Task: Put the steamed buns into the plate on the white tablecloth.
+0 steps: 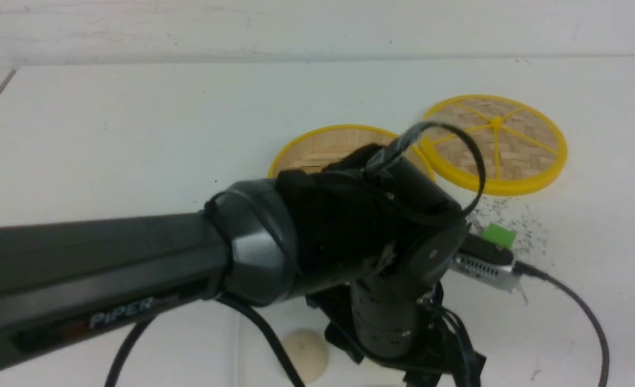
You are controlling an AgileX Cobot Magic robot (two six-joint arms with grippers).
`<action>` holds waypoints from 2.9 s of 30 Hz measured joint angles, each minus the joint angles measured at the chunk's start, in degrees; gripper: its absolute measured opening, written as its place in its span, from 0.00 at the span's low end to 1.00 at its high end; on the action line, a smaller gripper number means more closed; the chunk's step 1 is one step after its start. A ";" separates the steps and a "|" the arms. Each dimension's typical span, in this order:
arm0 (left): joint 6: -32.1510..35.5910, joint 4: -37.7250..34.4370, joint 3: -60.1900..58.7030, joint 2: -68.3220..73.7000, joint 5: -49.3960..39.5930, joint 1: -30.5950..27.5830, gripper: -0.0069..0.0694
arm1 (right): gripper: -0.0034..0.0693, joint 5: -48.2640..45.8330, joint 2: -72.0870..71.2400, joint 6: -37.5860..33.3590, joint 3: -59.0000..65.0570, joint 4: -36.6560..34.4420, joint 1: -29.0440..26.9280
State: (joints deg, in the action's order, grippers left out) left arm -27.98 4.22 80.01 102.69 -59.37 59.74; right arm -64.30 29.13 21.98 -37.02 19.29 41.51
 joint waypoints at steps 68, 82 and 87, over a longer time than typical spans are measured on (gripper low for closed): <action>15.35 1.94 16.88 -4.59 -11.48 -22.82 0.12 | 0.06 31.02 -25.85 -20.41 16.65 -22.83 0.02; 12.37 2.03 16.88 -5.44 -11.48 -22.82 0.13 | 0.08 39.23 -29.85 -20.41 31.57 -22.39 -21.87; 14.20 2.62 16.88 -8.66 -11.48 -22.82 0.13 | 0.08 37.80 -29.85 -20.41 36.91 -22.18 -30.29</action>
State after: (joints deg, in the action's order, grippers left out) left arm -13.78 6.84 96.89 94.02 -70.85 36.92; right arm -26.50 -0.72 1.57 -0.11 -2.89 11.21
